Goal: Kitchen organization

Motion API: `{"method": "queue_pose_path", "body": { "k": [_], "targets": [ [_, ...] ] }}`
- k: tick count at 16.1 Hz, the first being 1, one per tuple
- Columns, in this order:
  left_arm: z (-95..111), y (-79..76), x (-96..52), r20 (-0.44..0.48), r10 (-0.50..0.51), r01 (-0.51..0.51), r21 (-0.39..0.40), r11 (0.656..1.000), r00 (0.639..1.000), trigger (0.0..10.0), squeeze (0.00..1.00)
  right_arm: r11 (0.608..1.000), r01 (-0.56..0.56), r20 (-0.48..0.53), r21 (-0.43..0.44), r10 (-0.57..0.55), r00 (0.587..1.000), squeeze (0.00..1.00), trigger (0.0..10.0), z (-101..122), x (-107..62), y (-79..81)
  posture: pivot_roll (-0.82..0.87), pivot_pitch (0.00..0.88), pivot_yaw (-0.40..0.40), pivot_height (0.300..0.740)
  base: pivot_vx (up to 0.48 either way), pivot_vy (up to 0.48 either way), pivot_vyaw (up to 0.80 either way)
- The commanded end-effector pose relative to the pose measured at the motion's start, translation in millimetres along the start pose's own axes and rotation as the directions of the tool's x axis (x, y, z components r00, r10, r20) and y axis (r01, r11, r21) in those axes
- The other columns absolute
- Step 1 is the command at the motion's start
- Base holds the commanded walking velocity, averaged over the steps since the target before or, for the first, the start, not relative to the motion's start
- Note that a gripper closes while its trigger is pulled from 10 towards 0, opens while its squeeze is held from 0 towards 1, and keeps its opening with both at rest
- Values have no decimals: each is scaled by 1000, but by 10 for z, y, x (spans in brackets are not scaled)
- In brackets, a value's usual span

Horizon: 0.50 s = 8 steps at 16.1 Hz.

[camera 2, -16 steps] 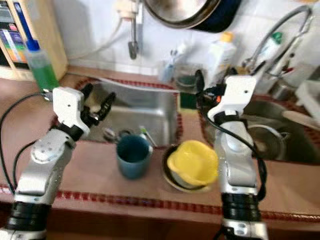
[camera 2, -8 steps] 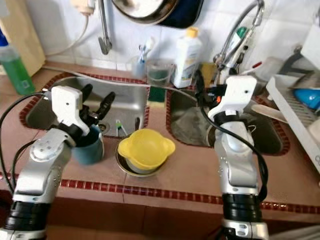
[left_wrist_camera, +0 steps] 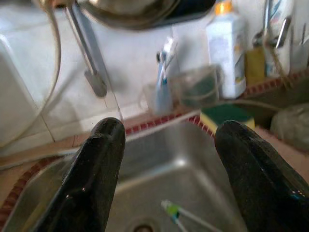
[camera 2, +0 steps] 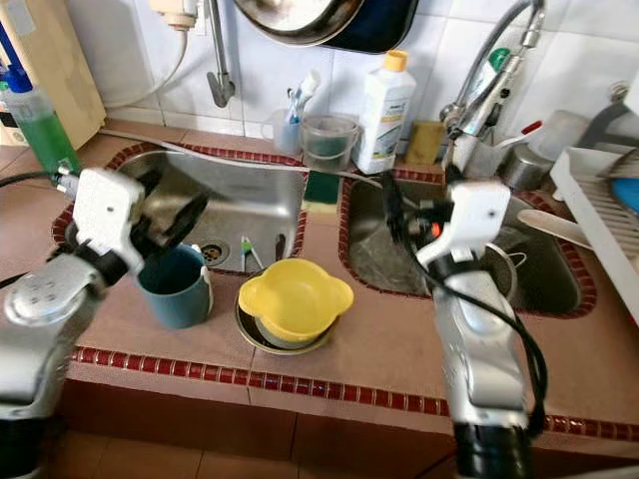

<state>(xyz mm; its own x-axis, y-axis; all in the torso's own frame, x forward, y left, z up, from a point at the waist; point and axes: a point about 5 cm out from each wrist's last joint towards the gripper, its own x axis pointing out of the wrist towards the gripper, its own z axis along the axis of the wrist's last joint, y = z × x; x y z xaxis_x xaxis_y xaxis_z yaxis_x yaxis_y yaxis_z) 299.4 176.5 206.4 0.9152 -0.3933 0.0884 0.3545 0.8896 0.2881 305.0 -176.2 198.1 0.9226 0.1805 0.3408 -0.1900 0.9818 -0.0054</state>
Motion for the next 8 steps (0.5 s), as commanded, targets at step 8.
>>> {"method": "queue_pose_path", "body": {
  "k": [8],
  "targets": [
    [-45,362,-215,-148,-106,113,38,993,983,10000,0,990,-140,-45,-5,140,989,0,10000,9,-135,111,21,41,-58,740,0,0,0]
  ]
}}
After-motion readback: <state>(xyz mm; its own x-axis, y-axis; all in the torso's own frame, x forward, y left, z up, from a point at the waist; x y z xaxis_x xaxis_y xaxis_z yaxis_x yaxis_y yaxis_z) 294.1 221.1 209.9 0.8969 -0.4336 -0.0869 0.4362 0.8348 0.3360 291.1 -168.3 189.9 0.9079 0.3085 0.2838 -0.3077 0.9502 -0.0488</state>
